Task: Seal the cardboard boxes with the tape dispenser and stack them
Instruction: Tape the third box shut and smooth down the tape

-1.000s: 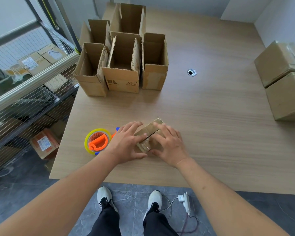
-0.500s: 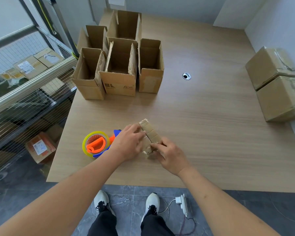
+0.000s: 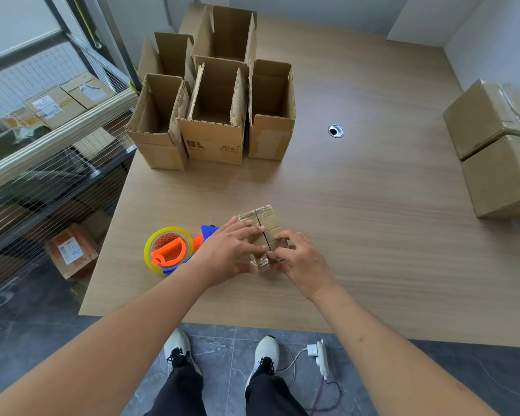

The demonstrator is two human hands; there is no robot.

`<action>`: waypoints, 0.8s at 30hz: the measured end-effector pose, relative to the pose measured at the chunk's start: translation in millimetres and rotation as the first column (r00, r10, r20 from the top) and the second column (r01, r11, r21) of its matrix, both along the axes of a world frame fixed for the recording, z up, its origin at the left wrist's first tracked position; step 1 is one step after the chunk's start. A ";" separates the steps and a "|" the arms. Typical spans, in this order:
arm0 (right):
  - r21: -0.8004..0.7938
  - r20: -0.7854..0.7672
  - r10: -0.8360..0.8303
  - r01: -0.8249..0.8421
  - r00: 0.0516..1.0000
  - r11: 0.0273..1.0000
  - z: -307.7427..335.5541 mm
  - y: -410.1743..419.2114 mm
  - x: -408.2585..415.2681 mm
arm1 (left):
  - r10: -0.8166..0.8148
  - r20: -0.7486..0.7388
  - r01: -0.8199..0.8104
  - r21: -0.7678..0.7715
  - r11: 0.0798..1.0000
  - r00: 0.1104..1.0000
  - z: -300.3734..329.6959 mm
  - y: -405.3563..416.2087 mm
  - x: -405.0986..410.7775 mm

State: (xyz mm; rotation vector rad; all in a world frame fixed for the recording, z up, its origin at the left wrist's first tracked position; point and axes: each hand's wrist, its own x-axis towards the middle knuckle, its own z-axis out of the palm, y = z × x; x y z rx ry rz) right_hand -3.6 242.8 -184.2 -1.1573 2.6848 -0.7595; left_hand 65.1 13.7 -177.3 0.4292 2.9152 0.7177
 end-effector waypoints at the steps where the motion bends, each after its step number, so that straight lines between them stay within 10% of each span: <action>1: -0.003 0.001 -0.002 0.002 1.000 1.000 -1.0 -0.1 0.0 | -0.001 -0.016 0.001 -0.019 1.000 1.000 1.3 0.4 -2.5; 24: 0.016 -0.164 -0.112 0.117 0.980 0.993 -10.1 -24.0 26.3 | -0.031 -0.176 0.045 0.071 0.996 0.984 -1.9 -5.0 -11.2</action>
